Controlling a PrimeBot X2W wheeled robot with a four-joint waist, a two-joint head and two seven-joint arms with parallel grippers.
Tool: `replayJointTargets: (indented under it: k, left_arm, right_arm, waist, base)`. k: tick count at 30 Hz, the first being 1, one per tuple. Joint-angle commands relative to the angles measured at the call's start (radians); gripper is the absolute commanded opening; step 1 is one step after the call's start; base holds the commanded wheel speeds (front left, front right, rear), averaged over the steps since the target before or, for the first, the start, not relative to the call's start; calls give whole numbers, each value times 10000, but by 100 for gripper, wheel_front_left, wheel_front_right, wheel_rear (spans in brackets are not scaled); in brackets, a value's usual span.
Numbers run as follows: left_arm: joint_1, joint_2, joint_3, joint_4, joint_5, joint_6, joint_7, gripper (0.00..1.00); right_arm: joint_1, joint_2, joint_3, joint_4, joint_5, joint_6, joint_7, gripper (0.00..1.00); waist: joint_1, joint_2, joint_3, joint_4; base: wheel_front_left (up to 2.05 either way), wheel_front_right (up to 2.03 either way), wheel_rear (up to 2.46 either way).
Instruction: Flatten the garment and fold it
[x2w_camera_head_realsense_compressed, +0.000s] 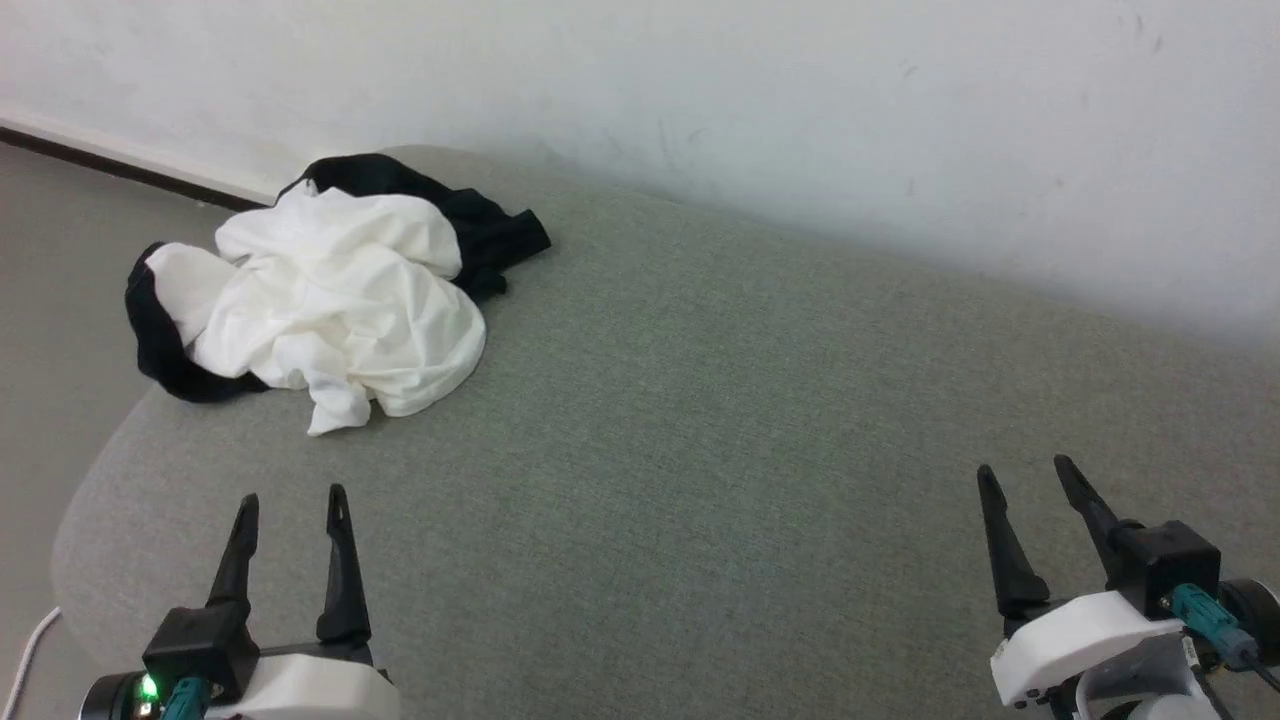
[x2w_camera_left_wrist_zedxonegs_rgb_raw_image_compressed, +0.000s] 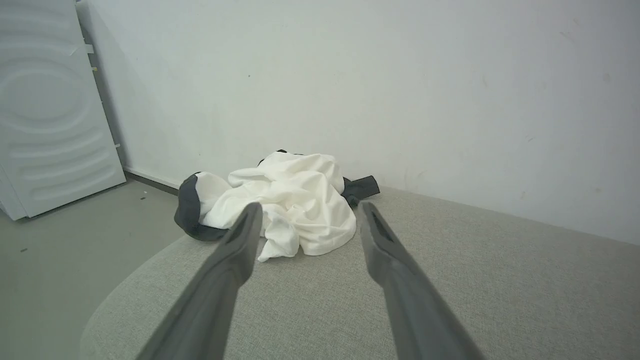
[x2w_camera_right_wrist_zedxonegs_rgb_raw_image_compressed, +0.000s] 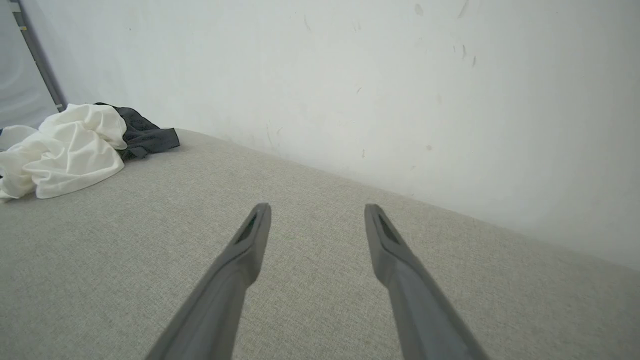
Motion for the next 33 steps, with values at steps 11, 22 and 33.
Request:
replayJointTargets:
  k: [11, 22, 33]
  left_arm:
    - [340, -24, 155, -111, -284, 146, -293, 100]
    - [588, -27, 296, -247, -427, 147, -524, 100]
    - [752, -30, 368, -322, -579, 200, -753, 100]
  right_arm:
    - [-105, 27, -95, 209, 171, -6, -267, 100]
    - [-62, 31, -126, 319, 244, -7, -444, 100]
    - [-103, 34, -241, 434, 229, -7, -502, 100]
  waist:
    - [0, 0, -117, 913]
    - [0, 0, -223, 1420]
    - [0, 0, -150, 1810]
  base:
    - [0, 0, 0]
    - [0, 0, 0]
    - [0, 0, 0]
